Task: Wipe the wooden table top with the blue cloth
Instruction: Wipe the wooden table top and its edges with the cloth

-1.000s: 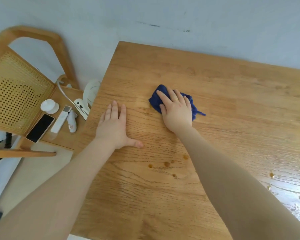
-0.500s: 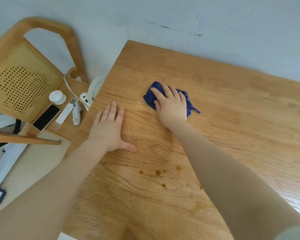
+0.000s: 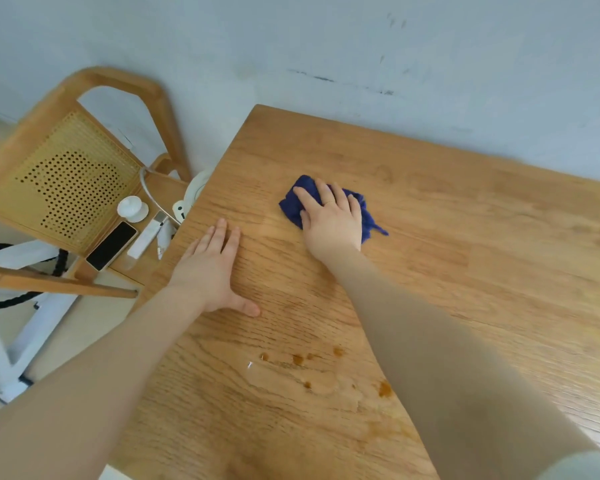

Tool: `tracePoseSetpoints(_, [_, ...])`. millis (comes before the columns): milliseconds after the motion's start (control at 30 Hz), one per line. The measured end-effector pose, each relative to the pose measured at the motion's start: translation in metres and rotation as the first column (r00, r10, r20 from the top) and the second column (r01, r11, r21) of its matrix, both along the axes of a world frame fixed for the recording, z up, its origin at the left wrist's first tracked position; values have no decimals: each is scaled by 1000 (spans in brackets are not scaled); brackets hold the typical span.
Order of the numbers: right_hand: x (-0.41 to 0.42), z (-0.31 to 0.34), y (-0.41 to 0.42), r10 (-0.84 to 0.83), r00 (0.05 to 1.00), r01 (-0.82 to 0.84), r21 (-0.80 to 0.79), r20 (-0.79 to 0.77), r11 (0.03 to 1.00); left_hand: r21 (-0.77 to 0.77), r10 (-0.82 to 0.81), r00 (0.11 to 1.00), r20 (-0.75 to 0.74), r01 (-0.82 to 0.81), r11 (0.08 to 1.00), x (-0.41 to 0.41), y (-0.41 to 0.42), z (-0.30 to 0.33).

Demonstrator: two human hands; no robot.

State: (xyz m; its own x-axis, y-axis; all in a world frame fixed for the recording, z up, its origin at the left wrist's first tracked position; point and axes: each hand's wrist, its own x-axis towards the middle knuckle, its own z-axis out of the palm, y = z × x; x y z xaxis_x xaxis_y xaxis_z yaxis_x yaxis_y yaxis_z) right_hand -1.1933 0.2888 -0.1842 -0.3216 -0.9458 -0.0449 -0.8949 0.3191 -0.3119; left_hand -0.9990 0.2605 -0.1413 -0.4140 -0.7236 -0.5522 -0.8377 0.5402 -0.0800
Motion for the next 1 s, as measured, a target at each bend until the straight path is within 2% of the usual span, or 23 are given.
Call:
tracePoseSetpoints(133, [39, 4, 40, 154, 988, -153, -34, 25, 988, 4, 9, 999, -36, -9, 1000, -1, 1, 3])
tracePoseSetpoints(233, [75, 10, 74, 362, 930, -360, -38, 67, 932, -4, 15, 996, -90, -15, 1000, 0, 1, 3])
tracePoseSetpoints(300, [65, 8, 63, 423, 904, -422, -21, 63, 906, -11, 8, 993, -118, -9, 1000, 2, 0, 2])
tracePoseSetpoints(367, [50, 6, 38, 356, 934, -356, -17, 39, 934, -15, -9, 990, -137, 7, 1000, 4, 1, 1])
tracePoseSetpoints(467, [42, 2, 2, 49, 999, -49, -3, 5, 999, -16, -42, 982, -184, 40, 999, 9, 0, -4])
tracePoseSetpoints(533, [56, 1, -11, -85, 996, 85, 6, -7, 996, -37, -103, 972, -209, 98, 995, 24, -12, -5])
tracePoseSetpoints(600, [77, 2, -12, -139, 990, 140, 13, -6, 990, -39, -153, 965, -215, 148, 988, 50, -27, -1])
tracePoseSetpoints(733, [145, 0, 6, 59, 998, -59, -14, -4, 998, 17, -162, 964, -211, 169, 985, 104, -52, 3])
tracePoseSetpoints(833, [195, 3, 13, 205, 978, -206, 28, 35, 978, 58, -143, 947, -287, 166, 984, 120, -51, -2])
tracePoseSetpoints(933, [184, 4, 0, 324, 945, -325, 47, 34, 944, 50, -88, 935, -343, 112, 992, 122, -50, -6])
tracePoseSetpoints(1000, [163, 2, -18, 311, 950, -311, 7, -12, 950, 36, -96, 927, -364, 117, 993, 122, -51, -9])
